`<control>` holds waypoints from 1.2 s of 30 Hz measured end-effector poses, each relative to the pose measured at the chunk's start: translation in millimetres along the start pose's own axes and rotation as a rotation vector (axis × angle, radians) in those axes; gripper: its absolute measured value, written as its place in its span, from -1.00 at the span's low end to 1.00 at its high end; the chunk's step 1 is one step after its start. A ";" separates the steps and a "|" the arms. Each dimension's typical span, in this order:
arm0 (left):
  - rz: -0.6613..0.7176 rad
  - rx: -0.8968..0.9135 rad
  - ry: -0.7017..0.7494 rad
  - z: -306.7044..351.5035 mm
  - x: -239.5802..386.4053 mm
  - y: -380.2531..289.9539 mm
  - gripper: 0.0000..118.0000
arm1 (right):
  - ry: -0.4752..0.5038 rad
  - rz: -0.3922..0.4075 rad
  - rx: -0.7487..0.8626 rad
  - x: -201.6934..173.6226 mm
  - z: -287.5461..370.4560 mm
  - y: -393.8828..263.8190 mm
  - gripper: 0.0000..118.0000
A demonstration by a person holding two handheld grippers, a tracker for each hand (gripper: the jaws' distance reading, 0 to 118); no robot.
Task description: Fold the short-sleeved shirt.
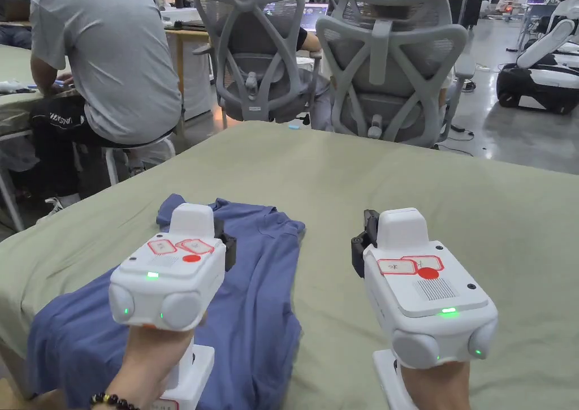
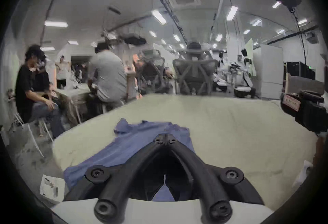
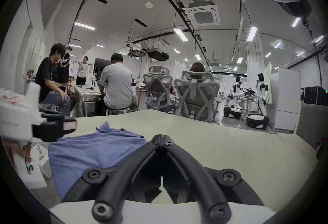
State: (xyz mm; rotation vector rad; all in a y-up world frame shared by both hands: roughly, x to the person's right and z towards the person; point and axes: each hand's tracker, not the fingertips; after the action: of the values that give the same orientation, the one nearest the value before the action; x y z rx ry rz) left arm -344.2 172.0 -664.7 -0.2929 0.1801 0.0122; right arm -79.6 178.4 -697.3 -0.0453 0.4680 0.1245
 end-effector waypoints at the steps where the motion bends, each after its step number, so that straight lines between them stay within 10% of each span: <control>1: -0.017 -0.074 -0.023 -13.1 -0.5 5.4 -1.00 | -0.001 0.003 -0.002 1.4 0.2 -1.6 -1.00; 5: -0.078 -0.298 -0.140 -90.7 -4.0 13.2 -0.83 | -0.003 0.004 -0.016 4.3 -4.8 -10.4 -1.00; 9: -0.040 -0.445 -0.215 -166.1 -10.4 5.5 0.62 | 0.010 -0.011 -0.046 5.0 -16.1 -25.2 -1.00; 11: -0.028 -0.487 -0.173 -196.3 -13.3 -2.1 0.88 | 0.015 -0.010 -0.062 4.6 -23.4 -33.1 -1.00; 23: -0.135 -0.553 -0.135 -243.5 -3.5 -53.4 0.55 | 0.010 -0.045 -0.151 12.9 -47.9 -70.8 -1.00; 24: -0.132 -0.539 -0.140 -241.6 -5.2 -49.7 0.34 | 0.006 -0.047 -0.154 13.4 -47.2 -70.8 -1.00; 26: -0.147 -0.465 -0.080 -237.3 -5.2 -45.5 -0.84 | 0.003 -0.051 -0.156 15.6 -45.4 -70.9 -1.00; 27: -0.178 -0.466 -0.040 -237.1 -5.2 -46.1 -0.93 | 0.001 -0.053 -0.155 16.8 -44.7 -70.4 -1.00; 36: -0.094 -0.347 -0.071 -207.9 -6.2 -6.2 -0.93 | -0.033 -0.045 -0.142 43.0 -23.4 -64.1 -1.00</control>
State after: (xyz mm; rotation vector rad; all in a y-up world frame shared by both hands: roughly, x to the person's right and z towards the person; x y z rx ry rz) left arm -386.5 106.2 -857.6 -0.6458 0.0930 -0.0398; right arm -43.7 117.9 -736.7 -0.1927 0.4246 0.1143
